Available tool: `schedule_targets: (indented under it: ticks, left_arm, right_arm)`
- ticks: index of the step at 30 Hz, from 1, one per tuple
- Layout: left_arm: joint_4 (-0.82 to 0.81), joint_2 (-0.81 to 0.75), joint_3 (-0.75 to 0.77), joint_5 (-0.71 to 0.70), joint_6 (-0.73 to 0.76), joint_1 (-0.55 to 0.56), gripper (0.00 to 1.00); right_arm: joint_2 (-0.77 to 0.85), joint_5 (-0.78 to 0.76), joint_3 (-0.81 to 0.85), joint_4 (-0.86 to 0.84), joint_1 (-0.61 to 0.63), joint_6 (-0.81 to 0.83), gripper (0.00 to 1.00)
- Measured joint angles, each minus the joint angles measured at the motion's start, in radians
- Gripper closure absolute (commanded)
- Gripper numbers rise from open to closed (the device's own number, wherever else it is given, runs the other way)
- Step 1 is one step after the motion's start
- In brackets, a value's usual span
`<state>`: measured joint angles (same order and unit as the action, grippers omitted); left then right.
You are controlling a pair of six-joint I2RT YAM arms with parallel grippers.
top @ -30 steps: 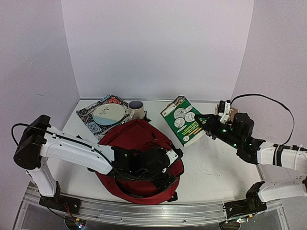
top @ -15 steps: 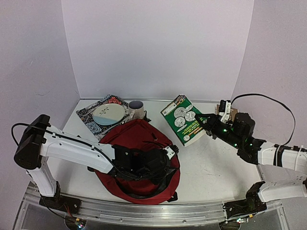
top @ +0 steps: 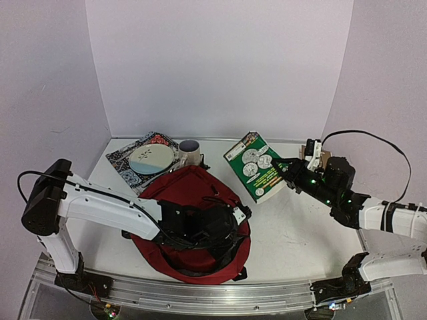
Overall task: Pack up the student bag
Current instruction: Pick up the largest pocket of the bag from the student bag.
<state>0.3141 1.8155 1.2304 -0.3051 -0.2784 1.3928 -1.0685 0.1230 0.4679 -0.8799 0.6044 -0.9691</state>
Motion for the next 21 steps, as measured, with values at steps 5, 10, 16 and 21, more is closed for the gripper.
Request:
schedule_targets:
  ticks: [5, 10, 16, 21]
  left_arm:
    - [0.015, -0.045, 0.000, 0.005, 0.018, -0.048, 1.00]
    - [0.027, -0.131, 0.000, 0.006, 0.042, -0.136, 1.00]
    - [0.039, -0.172, 0.013, -0.001, 0.092, -0.252, 1.00]
    - [0.083, -0.172, 0.063, -0.003, 0.137, -0.330, 1.00]
  right_arm:
    - [0.018, 0.004, 0.000, 0.008, 0.000, -0.001, 1.00]
    - [0.040, 0.018, -0.010, 0.021, 0.000, -0.008, 1.00]
    - [0.080, 0.047, -0.024, 0.058, 0.000, -0.028, 1.00]
    - [0.113, 0.086, -0.043, 0.087, 0.001, -0.047, 1.00]
